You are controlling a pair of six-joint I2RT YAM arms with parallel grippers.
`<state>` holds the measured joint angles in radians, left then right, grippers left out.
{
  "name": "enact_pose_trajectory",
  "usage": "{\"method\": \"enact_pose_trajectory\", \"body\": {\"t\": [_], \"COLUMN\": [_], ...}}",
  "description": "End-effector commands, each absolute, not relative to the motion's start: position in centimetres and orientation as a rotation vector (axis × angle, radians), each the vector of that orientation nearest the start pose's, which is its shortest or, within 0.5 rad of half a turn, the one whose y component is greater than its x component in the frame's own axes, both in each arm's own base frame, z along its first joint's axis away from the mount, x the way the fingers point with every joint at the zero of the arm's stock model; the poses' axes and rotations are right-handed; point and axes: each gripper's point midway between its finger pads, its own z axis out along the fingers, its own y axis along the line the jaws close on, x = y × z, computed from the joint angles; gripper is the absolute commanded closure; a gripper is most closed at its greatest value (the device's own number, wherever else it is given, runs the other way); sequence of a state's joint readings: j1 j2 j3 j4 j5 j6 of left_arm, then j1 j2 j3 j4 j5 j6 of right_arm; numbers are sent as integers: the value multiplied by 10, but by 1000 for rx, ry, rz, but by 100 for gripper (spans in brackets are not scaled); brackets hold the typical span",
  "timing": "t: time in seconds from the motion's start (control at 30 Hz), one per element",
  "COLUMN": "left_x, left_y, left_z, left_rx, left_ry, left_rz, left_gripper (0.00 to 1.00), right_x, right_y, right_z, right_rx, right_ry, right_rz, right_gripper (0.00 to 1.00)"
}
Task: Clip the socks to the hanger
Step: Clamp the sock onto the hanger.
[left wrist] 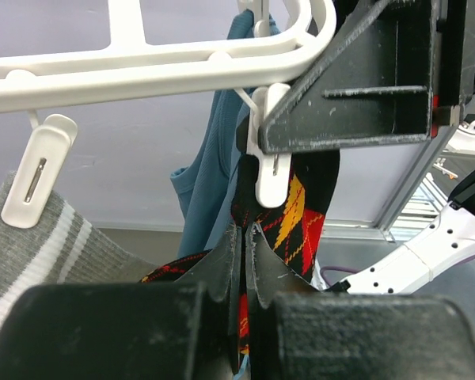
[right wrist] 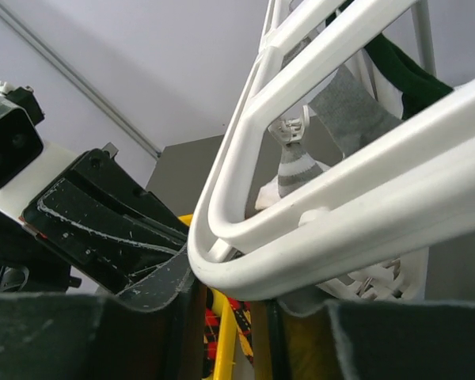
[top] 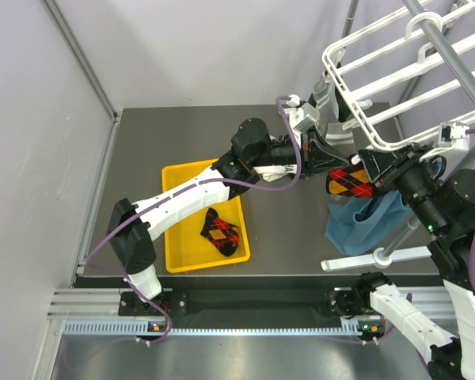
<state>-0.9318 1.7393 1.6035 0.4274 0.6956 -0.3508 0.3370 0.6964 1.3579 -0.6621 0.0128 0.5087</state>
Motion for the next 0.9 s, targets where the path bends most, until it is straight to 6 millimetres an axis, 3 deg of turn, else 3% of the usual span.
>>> {"method": "enact_pose_trajectory", "body": {"t": [0.0, 0.33, 0.43, 0.53, 0.7, 0.87], "left_x": [194, 197, 208, 232, 275, 320], "left_y": [-479, -479, -482, -483, -486, -478], "left_z": [469, 480, 480, 474, 451, 439], "left_rx": [1015, 956, 904, 799, 670, 558], "left_ry": [951, 994, 1059, 1170, 1348, 1444], "left_rz": [-1513, -1535, -1516, -1444, -1282, -1198], "left_gripper": [100, 100, 100, 100, 100, 100], "right_x": [195, 188, 183, 173, 154, 123], "right_y": [104, 96, 93, 90, 96, 113], "right_z": [418, 425, 429, 436, 446, 474], "right_rx": [101, 98, 91, 76, -40, -243], "right_ry": [1716, 1690, 1689, 1683, 1692, 1614], "right_rz": [708, 671, 658, 656, 674, 768], "right_gripper": [78, 43, 27, 1, 0, 0]}}
